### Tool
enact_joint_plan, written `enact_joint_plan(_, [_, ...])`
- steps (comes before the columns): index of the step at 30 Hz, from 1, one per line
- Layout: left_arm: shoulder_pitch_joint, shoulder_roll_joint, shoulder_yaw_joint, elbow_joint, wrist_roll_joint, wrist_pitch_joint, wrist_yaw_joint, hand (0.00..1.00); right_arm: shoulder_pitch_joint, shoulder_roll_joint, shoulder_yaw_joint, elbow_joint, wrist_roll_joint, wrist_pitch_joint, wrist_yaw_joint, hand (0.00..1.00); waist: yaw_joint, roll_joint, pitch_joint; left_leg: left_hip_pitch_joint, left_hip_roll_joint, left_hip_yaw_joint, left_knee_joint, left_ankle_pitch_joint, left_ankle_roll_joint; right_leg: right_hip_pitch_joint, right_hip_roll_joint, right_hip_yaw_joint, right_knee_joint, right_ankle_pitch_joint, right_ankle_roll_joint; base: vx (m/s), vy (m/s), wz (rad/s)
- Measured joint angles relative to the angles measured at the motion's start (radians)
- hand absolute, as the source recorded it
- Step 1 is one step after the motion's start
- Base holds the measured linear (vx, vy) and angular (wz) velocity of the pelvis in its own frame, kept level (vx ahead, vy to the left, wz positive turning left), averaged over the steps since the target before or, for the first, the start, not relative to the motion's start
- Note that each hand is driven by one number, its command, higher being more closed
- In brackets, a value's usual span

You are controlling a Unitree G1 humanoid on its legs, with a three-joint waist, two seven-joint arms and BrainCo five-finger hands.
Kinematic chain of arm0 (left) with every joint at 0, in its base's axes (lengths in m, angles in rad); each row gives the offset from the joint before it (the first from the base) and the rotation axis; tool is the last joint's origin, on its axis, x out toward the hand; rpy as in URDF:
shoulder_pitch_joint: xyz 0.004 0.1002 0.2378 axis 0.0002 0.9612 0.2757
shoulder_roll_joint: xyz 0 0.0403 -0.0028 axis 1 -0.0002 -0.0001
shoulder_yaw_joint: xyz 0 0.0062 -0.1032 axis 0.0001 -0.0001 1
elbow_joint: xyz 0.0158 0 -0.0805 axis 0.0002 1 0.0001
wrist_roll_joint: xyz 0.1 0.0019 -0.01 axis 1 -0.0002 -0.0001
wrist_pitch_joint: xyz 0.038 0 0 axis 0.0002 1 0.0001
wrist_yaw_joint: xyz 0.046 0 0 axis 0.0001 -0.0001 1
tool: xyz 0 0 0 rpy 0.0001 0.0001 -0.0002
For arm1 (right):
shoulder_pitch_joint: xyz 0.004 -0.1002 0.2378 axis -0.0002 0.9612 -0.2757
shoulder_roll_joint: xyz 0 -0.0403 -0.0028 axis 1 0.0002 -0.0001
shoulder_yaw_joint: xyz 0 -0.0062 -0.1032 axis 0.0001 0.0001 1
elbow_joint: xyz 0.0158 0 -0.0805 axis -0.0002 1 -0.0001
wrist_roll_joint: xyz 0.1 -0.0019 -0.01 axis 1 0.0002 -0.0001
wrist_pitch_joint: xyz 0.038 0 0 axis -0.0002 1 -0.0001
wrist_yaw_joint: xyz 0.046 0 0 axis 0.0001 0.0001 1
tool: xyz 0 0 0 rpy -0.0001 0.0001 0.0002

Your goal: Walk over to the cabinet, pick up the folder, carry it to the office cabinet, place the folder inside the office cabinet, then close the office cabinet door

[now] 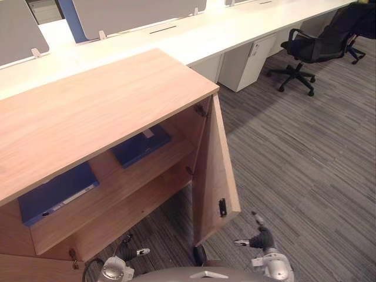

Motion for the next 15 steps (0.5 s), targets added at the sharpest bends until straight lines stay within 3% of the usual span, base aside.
enact_joint_plan(5, [0.006, 0.016, 0.001, 0.0, 0.0, -0.001, 0.0, 0.0, -0.027, -0.066, -0.057, 0.11, -0.038, 0.011, -0.038, 0.0, 0.005, -0.005, -0.006, 0.013, -0.001, -0.013, 0.0, -0.007, 0.0, 0.015, -0.003, -0.013, 0.01, -0.018, -0.001, -0.01, -0.01, 0.08])
enact_joint_plan(15, [0.007, 0.025, 0.009, 0.002, -0.003, -0.001, 0.002, 0.0, -0.118, -0.055, -0.039, 0.317, -0.027, 0.049, -0.036, 0.0, 0.024, -0.007, -0.011, 0.016, -0.017, -0.084, -0.014, 0.002, 0.014, 0.046, -0.026, -0.088, 0.023, -0.038, 0.018, -0.01, -0.014, 0.22])
